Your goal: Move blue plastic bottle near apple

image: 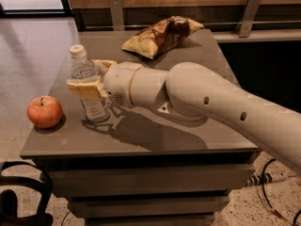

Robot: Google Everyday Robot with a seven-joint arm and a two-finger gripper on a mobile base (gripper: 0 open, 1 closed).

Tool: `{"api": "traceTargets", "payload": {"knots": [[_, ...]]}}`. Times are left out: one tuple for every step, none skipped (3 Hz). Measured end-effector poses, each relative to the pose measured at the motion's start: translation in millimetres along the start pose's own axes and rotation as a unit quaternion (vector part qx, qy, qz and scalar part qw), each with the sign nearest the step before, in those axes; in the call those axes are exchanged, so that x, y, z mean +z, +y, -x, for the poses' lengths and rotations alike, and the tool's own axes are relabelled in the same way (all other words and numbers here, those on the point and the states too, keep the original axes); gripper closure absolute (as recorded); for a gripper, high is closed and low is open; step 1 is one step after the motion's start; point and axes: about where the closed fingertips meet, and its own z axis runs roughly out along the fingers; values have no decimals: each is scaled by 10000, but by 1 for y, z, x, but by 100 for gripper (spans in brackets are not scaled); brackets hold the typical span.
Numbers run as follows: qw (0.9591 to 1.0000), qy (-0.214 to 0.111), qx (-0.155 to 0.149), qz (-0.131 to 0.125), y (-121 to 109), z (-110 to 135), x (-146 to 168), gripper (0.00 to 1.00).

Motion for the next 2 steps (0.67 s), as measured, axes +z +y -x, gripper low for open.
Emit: {"api": "traceTargets", "payload": {"knots": [[10000,0,-1,1,0,0,0,11],[10000,0,-12,14,2,1,1,0]]}}
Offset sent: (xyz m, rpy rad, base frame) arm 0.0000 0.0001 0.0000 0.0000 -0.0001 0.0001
